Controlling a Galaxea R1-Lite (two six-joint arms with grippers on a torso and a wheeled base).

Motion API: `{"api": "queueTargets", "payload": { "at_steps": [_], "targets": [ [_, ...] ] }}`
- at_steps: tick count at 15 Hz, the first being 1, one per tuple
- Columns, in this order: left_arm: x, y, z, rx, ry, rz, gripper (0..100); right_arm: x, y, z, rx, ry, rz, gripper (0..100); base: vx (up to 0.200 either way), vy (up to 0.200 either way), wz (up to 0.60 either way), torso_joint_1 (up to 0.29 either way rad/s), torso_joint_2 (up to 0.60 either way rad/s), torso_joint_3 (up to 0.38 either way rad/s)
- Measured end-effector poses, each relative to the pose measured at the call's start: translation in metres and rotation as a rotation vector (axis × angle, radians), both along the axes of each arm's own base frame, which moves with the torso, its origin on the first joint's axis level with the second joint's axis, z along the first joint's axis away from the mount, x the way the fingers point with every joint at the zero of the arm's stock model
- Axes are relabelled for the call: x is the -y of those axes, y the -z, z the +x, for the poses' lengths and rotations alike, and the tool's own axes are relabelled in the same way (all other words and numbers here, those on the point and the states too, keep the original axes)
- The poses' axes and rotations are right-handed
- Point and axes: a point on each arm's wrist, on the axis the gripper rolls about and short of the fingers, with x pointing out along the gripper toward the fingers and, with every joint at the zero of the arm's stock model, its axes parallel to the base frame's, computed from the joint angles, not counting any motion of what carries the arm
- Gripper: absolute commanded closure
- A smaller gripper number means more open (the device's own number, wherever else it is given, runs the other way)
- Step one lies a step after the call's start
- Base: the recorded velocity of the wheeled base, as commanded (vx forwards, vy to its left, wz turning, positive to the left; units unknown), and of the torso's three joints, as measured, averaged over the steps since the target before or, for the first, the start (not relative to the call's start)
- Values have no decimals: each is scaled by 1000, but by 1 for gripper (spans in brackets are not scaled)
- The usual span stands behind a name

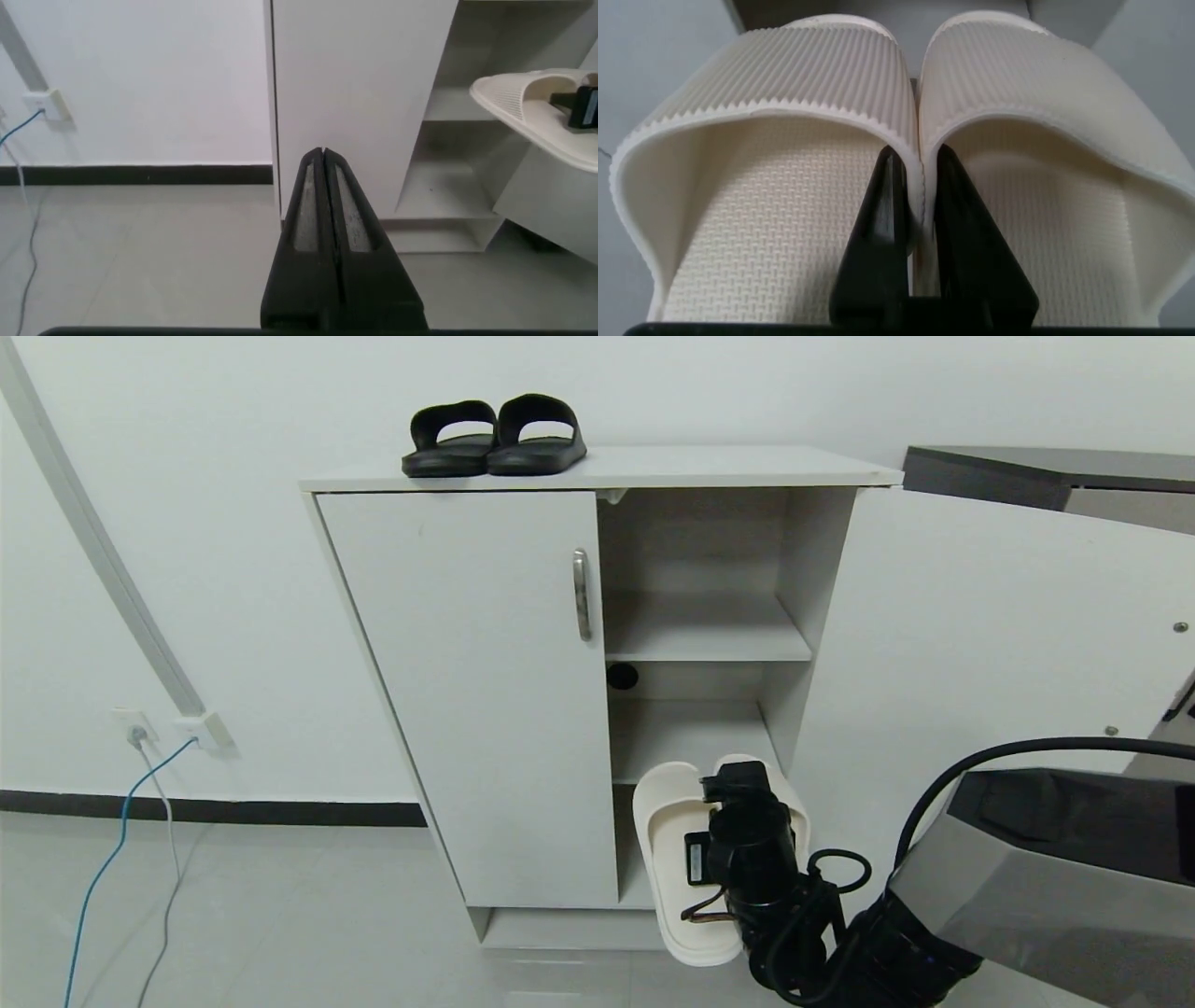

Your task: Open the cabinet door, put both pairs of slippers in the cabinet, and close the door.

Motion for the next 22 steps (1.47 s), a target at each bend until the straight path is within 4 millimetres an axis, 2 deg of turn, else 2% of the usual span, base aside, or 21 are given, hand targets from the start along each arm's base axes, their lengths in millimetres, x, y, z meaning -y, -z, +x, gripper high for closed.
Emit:
{"api": "queueTargets", "payload": {
  "at_steps": [17,22],
  "targets": [
    [0,0,0,0,1,-5,100,0,9,3,-6,7,-7,100,0,0,0,0,0,0],
    [0,0,0,0,1,-3,100,-1,11,4,-8,2,-8,100,0,0,0,2,4,-134]
  ]
}}
